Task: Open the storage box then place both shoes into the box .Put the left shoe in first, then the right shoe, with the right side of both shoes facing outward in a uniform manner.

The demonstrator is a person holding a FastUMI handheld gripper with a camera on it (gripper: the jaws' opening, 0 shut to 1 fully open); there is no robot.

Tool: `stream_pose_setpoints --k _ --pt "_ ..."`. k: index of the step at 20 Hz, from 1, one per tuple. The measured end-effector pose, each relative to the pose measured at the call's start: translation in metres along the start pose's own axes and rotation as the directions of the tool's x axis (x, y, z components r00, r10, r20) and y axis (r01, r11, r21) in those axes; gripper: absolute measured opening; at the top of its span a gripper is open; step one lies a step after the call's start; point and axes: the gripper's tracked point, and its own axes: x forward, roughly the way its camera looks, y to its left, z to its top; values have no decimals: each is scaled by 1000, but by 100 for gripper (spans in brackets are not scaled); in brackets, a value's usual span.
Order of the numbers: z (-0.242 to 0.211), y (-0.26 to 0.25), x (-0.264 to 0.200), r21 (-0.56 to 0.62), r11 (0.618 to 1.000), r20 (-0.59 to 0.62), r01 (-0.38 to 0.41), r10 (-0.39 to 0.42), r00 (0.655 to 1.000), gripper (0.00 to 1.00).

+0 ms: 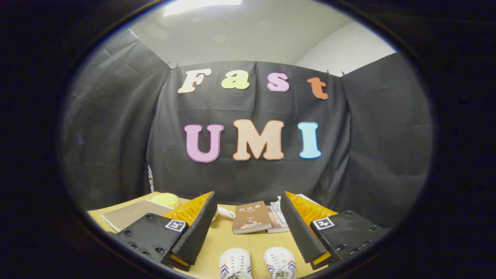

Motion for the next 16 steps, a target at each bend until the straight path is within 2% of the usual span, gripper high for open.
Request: stream_pose_setpoints --k 16 --pt "0 2 -1 54 998 -11 -32 33 999 100"
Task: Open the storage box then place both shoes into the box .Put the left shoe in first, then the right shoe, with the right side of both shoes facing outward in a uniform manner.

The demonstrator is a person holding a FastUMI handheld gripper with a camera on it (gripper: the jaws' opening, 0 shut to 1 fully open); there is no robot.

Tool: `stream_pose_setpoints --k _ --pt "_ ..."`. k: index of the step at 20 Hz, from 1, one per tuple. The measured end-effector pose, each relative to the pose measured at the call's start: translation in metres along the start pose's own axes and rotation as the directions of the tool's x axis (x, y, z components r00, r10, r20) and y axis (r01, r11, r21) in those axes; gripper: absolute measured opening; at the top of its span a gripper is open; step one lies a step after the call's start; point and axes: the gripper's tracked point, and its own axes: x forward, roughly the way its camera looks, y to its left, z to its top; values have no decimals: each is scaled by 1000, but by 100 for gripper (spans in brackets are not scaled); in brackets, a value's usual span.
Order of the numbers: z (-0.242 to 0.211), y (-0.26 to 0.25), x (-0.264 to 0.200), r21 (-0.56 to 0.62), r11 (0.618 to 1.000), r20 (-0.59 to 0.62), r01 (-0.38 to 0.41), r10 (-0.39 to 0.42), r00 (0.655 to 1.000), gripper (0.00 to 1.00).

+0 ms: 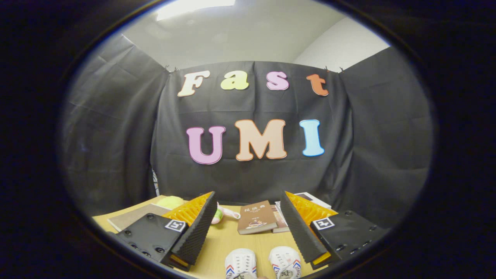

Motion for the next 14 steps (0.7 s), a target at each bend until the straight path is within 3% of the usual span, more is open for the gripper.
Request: stream_pose_setpoints --k 5,9,14 --pt "-17 11 1 106 993 -65 -57 64 996 100" --pt "-40 25 2 235 964 -140 -120 156 978 100" --pt "-69 23 9 387 916 -221 -105 203 954 100"
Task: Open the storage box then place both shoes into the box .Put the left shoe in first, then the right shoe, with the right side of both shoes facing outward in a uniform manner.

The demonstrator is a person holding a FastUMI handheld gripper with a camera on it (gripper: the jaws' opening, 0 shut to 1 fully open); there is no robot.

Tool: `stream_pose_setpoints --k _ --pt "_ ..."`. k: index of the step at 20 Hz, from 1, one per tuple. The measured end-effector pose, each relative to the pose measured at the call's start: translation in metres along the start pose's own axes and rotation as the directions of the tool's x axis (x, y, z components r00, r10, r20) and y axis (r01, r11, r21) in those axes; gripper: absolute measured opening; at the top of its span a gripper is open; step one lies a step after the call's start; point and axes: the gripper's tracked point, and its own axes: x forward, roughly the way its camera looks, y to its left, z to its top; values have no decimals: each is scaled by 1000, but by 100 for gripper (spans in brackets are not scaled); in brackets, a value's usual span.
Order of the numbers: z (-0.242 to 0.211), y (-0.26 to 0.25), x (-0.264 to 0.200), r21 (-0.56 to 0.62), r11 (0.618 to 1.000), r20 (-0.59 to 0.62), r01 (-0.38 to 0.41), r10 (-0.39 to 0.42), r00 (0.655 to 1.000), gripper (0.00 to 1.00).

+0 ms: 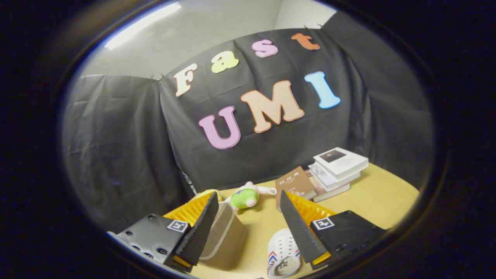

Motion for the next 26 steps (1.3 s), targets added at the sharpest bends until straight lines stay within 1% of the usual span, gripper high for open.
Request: stream_pose_setpoints --k 3,6,9,12,17,19,21,26 --pt "-18 -4 7 99 995 -64 -22 28 998 100" --pt "-37 -3 13 216 975 -131 -49 78 988 100" --pt "-54 -1 19 331 941 -189 -69 138 972 100" --pt "-72 2 24 435 897 -240 -73 194 951 100" --pt "-99 13 30 529 845 -309 -80 280 909 100" --pt "-111 22 27 576 813 -328 -85 325 887 100" --pt "-121 29 27 630 773 -344 -80 370 863 100" --pt "-147 45 26 741 671 -380 -41 469 797 100"
